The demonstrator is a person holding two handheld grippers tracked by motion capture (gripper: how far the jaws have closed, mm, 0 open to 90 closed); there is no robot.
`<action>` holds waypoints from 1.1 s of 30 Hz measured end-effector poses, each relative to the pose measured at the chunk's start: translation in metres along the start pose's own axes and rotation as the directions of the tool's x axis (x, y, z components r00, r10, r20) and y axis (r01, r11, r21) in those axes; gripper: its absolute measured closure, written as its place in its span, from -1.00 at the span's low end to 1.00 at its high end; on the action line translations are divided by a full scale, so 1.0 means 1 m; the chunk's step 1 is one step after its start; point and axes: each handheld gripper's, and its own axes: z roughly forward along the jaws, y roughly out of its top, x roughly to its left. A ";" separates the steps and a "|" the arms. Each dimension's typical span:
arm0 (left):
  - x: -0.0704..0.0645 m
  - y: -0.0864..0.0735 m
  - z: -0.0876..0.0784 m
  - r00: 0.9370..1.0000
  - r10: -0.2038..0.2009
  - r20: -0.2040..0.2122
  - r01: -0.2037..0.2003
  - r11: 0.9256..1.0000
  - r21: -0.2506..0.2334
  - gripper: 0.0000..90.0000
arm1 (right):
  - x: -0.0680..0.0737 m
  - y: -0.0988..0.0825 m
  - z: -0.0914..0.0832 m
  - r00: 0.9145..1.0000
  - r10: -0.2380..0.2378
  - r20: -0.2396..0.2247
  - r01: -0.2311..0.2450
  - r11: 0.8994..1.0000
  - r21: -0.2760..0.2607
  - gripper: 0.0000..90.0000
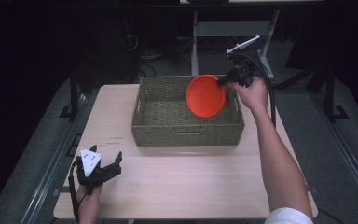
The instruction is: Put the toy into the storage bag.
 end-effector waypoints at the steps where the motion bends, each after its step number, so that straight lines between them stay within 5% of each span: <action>1: 0.000 0.000 0.000 1.000 0.000 0.000 0.000 1.000 0.000 -0.72 | 0.000 0.000 0.000 1.000 0.000 0.000 0.000 1.000 0.000 0.83; 33: -0.002 0.000 0.001 1.000 -0.003 0.004 0.003 1.000 0.000 -0.72 | -0.020 -0.030 0.049 0.997 0.078 -0.015 -0.077 0.995 0.058 0.82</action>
